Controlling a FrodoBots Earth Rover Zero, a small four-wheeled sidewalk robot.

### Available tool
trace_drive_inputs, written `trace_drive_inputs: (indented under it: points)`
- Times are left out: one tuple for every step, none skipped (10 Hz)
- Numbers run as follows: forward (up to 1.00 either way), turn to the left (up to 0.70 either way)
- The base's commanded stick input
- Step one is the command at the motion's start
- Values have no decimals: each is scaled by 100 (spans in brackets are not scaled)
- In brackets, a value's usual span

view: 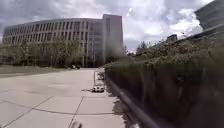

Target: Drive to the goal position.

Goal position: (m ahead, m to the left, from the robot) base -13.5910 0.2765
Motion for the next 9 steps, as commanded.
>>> trace_drive_inputs:
  points:
    - [5,0]
    - [6,0]
    - [6,0]
    - [6,0]
    - [6,0]
    - [6,0]
    - [6,0]
    - [5,0]
    - [5,0]
